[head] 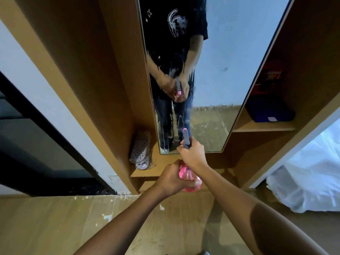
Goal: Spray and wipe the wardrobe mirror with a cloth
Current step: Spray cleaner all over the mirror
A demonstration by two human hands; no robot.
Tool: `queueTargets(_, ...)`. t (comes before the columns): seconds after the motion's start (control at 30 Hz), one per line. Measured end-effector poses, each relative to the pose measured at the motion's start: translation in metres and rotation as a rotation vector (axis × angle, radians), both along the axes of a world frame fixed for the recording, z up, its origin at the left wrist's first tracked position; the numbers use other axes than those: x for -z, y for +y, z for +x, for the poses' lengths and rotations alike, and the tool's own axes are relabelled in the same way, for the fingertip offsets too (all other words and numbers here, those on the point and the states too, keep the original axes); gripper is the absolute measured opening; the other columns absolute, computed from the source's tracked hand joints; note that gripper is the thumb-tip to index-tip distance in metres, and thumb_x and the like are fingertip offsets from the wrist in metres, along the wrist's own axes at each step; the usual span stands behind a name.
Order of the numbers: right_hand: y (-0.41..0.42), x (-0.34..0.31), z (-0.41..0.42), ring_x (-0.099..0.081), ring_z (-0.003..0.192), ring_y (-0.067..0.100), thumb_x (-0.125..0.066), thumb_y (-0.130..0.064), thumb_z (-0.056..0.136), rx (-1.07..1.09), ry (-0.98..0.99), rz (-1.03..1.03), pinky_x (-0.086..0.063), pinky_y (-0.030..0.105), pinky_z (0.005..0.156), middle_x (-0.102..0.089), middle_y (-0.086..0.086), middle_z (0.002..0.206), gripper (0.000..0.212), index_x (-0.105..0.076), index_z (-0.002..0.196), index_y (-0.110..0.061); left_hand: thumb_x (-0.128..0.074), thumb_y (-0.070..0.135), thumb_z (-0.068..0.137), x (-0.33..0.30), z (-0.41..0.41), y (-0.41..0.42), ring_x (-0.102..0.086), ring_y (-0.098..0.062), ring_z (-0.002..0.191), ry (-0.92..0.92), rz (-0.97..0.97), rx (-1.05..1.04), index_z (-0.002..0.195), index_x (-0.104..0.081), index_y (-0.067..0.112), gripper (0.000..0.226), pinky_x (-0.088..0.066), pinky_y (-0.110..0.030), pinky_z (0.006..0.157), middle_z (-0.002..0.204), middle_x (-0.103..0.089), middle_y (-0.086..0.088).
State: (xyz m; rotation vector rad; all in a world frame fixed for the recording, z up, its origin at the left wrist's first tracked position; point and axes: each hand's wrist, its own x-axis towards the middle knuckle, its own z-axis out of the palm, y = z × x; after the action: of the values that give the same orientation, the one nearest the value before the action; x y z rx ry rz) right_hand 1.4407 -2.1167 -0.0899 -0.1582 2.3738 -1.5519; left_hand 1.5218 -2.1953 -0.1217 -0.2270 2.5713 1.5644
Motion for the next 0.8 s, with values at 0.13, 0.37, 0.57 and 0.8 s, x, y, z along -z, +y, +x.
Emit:
queueTargets(0.13, 0.012, 0.003, -0.003, -0.049, 0.057, 0.009, -0.061, -0.008, 0.084, 0.016, 0.021, 0.027, -0.036, 0.008, 0.041, -0.055, -0.003, 0.068, 0.005, -0.057, 0.085, -0.011, -0.085, 0.026, 0.068, 0.0, -0.002, 0.011, -0.063, -0.006, 0.1, -0.002, 0.038, 0.017, 0.124, -0.052, 0.017, 0.065, -0.052, -0.017, 0.079, 0.11, -0.067, 0.007)
queueTargets(0.37, 0.031, 0.007, -0.009, -0.051, 0.06, 0.013, -0.062, -0.012, 0.082, 0.065, 0.008, 0.026, -0.041, 0.022, 0.052, -0.057, -0.001, 0.072, 0.005, -0.058, 0.085, -0.011, -0.083, 0.021, 0.069, -0.003, -0.009, 0.029, -0.061, 0.004, 0.094, 0.01, 0.04, 0.052, 0.127, -0.05, 0.014, 0.067, -0.047, -0.008, 0.072, 0.106, -0.065, 0.011)
queueTargets(0.57, 0.049, 0.009, -0.014, -0.054, 0.066, 0.015, -0.062, -0.013, 0.085, 0.088, -0.019, -0.02, -0.051, 0.032, 0.063, -0.061, 0.005, 0.082, 0.01, -0.059, 0.094, -0.009, -0.082, 0.014, 0.071, -0.005, -0.018, 0.045, -0.055, 0.022, 0.082, 0.023, 0.0, 0.093, 0.107, -0.051, 0.025, 0.05, -0.042, -0.002, 0.067, 0.093, -0.06, 0.019)
queueTargets(0.8, 0.076, 0.011, -0.025, -0.053, 0.06, 0.009, -0.061, -0.011, 0.089, 0.083, 0.006, -0.003, -0.039, 0.009, 0.043, -0.056, -0.002, 0.074, 0.008, -0.055, 0.095, -0.013, -0.082, 0.022, 0.072, -0.005, -0.03, 0.068, -0.059, 0.007, 0.087, 0.033, -0.017, 0.138, 0.109, -0.051, 0.027, 0.048, -0.048, -0.011, 0.072, 0.104, -0.067, 0.006)
